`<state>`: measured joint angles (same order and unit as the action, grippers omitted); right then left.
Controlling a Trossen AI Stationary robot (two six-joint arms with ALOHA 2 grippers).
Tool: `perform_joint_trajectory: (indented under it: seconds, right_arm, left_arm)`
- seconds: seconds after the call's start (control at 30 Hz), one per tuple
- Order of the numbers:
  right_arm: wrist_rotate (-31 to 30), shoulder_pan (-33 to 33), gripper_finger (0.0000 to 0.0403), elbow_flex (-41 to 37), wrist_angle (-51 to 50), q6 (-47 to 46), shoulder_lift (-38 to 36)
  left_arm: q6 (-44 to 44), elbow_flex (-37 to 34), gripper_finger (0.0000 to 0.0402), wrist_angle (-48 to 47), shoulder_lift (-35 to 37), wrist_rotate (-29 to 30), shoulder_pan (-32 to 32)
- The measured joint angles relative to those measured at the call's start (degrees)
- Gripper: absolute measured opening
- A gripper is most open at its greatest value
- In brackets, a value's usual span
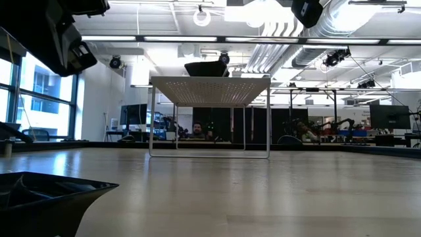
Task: Pick & Place Mini shaped plates
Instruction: Stack the square plate on top of the square plate on the shelf
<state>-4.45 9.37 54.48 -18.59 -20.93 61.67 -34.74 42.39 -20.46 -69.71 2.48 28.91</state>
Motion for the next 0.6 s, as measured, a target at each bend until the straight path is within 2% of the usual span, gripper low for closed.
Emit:
perform_joint_trajectory:
  seconds: [0.17, 0.47, 0.6]
  right_arm:
    - [-1.17, 0.04, 0.0002, 0.00, 0.00, -0.02, 0.00]
    - [-1.21, 0.04, 0.0002, -0.01, 0.02, -0.02, 0.00]
    - [-1.19, 0.04, 0.0002, 0.00, 0.02, 0.05, 0.00]
  left_arm:
    - [-0.07, 0.00, 0.0014, -0.26, -0.03, 0.85, 0.00]
    - [-1.44, 4.45, 0.0110, -2.15, -5.23, 1.12, 0.60]
    - [-1.40, 6.58, 0.0125, -2.73, -8.70, 1.10, 1.89]
